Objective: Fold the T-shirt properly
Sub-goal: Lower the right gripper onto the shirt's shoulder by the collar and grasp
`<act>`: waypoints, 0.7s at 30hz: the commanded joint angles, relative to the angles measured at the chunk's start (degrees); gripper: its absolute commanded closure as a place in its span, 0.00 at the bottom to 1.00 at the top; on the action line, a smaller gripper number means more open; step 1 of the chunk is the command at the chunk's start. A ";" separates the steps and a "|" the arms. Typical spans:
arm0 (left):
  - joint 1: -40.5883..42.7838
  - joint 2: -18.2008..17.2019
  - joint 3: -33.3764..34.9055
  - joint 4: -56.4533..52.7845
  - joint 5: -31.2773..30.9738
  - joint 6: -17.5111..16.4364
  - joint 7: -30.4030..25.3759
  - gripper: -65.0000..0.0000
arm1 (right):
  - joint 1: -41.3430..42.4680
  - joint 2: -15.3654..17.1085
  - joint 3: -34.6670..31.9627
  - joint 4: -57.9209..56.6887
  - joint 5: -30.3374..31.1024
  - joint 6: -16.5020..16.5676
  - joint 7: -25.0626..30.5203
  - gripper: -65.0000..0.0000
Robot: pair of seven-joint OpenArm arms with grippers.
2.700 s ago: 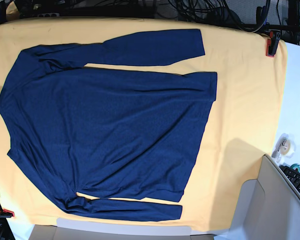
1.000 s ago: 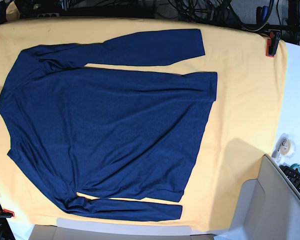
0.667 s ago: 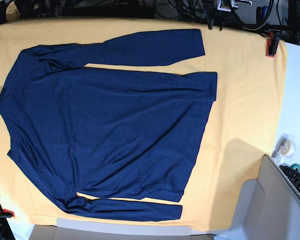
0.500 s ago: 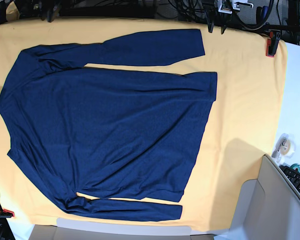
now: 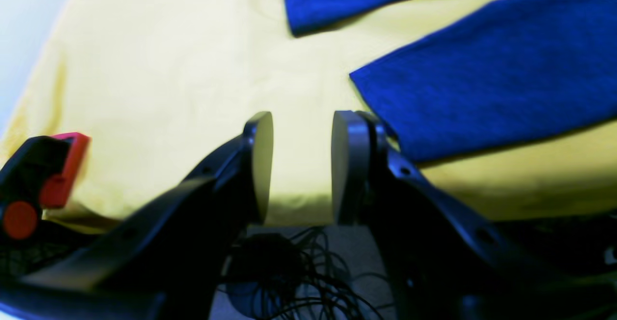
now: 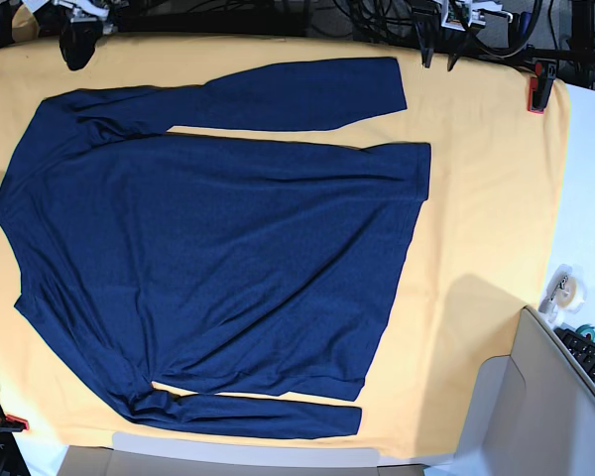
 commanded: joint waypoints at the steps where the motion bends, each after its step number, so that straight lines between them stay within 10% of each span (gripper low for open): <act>1: 0.97 -0.17 0.05 0.76 0.07 -0.08 -1.62 0.69 | -0.56 1.55 0.29 0.57 2.07 0.71 0.88 0.78; 21: 0.97 -0.17 0.22 0.85 0.25 -0.08 -1.62 0.68 | 10.78 11.83 0.38 -12.35 18.37 4.14 -5.01 0.77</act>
